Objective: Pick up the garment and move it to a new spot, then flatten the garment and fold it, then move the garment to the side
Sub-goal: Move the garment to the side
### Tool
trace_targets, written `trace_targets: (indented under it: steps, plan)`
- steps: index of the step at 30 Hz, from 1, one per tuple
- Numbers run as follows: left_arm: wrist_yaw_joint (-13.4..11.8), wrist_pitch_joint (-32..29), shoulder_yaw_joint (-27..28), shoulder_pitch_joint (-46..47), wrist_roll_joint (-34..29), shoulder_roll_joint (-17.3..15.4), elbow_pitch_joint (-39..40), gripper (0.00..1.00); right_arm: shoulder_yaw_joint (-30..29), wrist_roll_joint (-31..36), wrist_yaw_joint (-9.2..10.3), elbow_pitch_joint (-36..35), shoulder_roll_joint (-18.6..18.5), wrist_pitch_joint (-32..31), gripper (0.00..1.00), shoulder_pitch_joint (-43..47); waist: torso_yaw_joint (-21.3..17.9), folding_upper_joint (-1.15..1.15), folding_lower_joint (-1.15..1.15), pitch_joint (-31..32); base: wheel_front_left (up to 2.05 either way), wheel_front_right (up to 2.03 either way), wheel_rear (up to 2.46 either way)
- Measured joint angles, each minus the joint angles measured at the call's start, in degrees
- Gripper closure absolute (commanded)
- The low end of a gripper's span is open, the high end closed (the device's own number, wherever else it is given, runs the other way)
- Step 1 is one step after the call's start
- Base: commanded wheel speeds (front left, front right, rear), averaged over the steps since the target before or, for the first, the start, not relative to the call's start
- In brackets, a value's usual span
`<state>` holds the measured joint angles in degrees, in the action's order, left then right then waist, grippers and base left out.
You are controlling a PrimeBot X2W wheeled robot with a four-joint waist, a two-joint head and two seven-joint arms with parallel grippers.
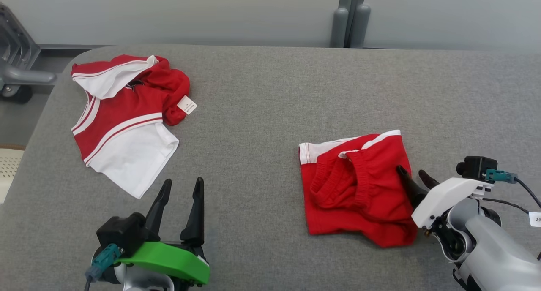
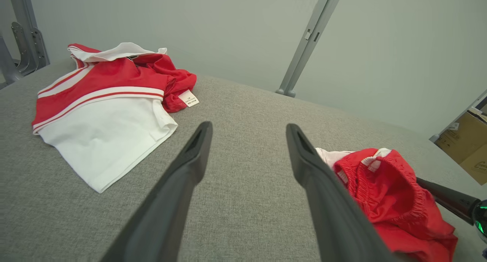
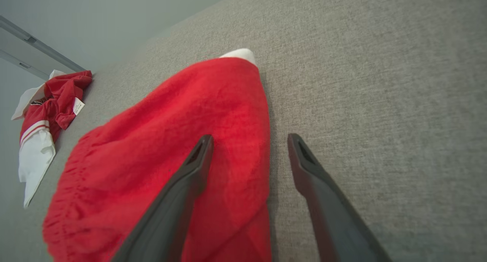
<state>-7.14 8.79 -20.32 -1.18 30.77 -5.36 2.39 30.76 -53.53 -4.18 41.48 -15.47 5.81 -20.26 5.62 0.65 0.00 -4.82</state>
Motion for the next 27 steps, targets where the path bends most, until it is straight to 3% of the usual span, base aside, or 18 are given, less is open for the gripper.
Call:
trace_targets:
  steps: [10, 11, 12, 15, 17, 27]
  plan:
    - [0.0, -0.2, 1.0, 0.0, -0.3, 0.1, -0.1, 0.00, 0.1, -2.5, -1.35, 2.3, 1.3, -2.5, 0.00, 0.5, 1.0, 0.00, 0.00, -1.0, 0.00, 0.00, 0.00]
    - [0.0, -0.2, 1.1, 0.0, -0.3, 0.1, -0.1, 0.00, 0.1, -2.5, -1.36, 2.3, 1.3, -2.6, 0.18, 0.5, 1.0, 0.00, 0.00, -1.1, 0.00, 0.00, 0.00]
    - [0.0, -0.2, 1.1, 0.0, -0.3, 0.1, -0.1, 0.00, 0.1, -2.6, -1.40, 2.3, 1.3, -2.7, 0.47, 0.5, 1.0, 0.00, 0.00, -1.1, 0.00, 0.00, 0.00]
    - [0.0, -0.2, 1.2, 0.0, -0.3, 0.2, -0.1, 0.00, 0.1, -2.6, -1.85, 2.4, 1.3, -2.8, 0.72, 0.5, 0.9, 0.00, 0.00, -1.2, 0.00, 0.00, 0.00]
    - [0.0, -0.3, 1.3, 0.0, -0.4, 0.2, -0.1, 0.00, 0.2, -2.6, -1.86, 2.4, 1.3, -2.8, 1.00, 0.5, 0.8, 0.00, 0.00, -1.3, 0.00, 0.00, 0.00]
    - [0.0, -0.3, 1.7, 0.1, -0.8, 0.3, -0.1, 0.00, 1.0, -2.4, -2.36, 2.4, 0.9, -1.8, 1.00, -0.7, 0.1, 0.00, 0.00, -1.6, 0.00, 0.00, 0.00]
